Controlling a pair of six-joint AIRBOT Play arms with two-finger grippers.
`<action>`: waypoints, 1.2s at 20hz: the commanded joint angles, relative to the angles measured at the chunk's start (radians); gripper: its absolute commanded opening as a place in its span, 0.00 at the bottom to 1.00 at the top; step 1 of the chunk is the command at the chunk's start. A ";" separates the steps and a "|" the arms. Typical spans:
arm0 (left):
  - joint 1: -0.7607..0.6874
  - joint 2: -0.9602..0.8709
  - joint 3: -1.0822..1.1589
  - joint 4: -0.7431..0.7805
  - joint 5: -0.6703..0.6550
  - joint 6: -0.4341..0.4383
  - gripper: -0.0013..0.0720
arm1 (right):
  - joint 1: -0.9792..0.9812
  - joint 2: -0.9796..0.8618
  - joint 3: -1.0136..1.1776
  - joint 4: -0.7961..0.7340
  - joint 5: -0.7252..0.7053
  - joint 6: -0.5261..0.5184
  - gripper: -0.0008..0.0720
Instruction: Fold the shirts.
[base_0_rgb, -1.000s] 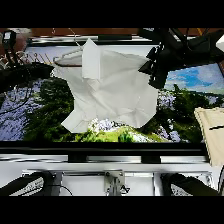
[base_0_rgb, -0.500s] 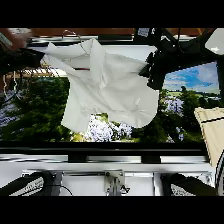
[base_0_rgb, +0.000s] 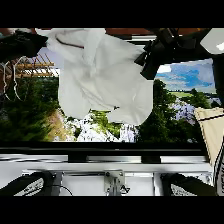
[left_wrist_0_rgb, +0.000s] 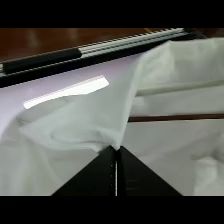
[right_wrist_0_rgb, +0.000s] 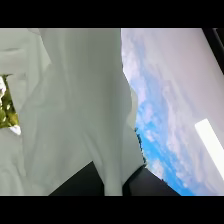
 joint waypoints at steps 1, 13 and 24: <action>-0.069 0.035 0.008 -0.022 0.086 -0.047 0.09 | -0.001 -0.024 0.000 0.045 -0.081 0.060 0.10; -0.146 -0.033 0.045 -0.006 0.045 -0.216 0.09 | -0.001 -0.047 0.000 0.228 -0.225 0.074 0.10; -0.149 -0.068 0.160 -0.007 0.078 -0.132 0.79 | -0.001 0.055 0.001 0.217 -0.107 0.137 0.10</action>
